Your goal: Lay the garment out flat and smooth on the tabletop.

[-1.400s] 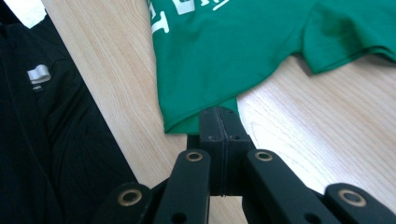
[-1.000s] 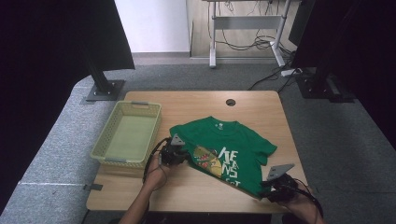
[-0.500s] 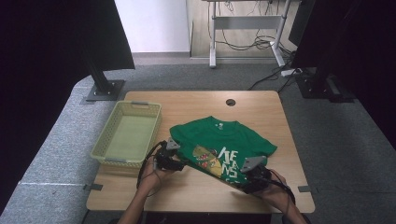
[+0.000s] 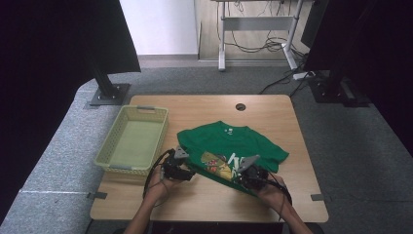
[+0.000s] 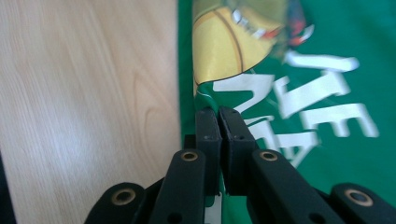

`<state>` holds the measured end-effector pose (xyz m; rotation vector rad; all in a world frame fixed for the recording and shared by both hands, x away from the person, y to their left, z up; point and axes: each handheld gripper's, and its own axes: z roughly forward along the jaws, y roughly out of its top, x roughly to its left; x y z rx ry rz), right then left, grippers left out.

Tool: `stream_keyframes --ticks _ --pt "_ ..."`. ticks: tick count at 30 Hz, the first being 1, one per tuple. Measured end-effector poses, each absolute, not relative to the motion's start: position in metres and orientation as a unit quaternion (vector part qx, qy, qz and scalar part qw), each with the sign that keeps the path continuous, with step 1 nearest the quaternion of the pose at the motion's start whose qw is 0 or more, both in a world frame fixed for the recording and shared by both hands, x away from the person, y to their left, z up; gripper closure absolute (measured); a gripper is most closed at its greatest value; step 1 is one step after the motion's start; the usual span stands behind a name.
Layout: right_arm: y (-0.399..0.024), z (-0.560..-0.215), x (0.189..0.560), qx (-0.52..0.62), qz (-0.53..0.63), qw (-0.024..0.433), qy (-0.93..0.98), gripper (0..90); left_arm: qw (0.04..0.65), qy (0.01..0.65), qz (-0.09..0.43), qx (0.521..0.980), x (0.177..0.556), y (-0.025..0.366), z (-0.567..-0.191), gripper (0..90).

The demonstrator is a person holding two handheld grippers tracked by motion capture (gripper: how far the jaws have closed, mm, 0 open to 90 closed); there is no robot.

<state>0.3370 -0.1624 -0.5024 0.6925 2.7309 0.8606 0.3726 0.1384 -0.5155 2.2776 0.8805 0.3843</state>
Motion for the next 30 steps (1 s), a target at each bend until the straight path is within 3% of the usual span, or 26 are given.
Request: stream_keyframes --ticks 11,12,24,30 --pt "-0.178 -0.474 0.356 0.268 0.314 0.127 0.902 86.9 0.338 0.317 0.155 0.872 0.371 0.123 -0.507 27.9" --pt "-0.187 -0.47 0.37 0.291 0.319 0.128 0.893 86.9 0.338 0.317 0.155 0.872 0.371 0.123 -0.507 27.9" --pt "-0.208 -0.48 0.417 0.349 0.303 0.123 0.878 86.8 0.343 0.278 0.136 0.887 0.365 0.094 -0.511 30.8" --pt "-0.216 -0.492 0.431 0.372 0.288 0.115 0.875 86.7 0.336 0.288 0.155 0.883 0.369 0.093 -0.51 28.2"
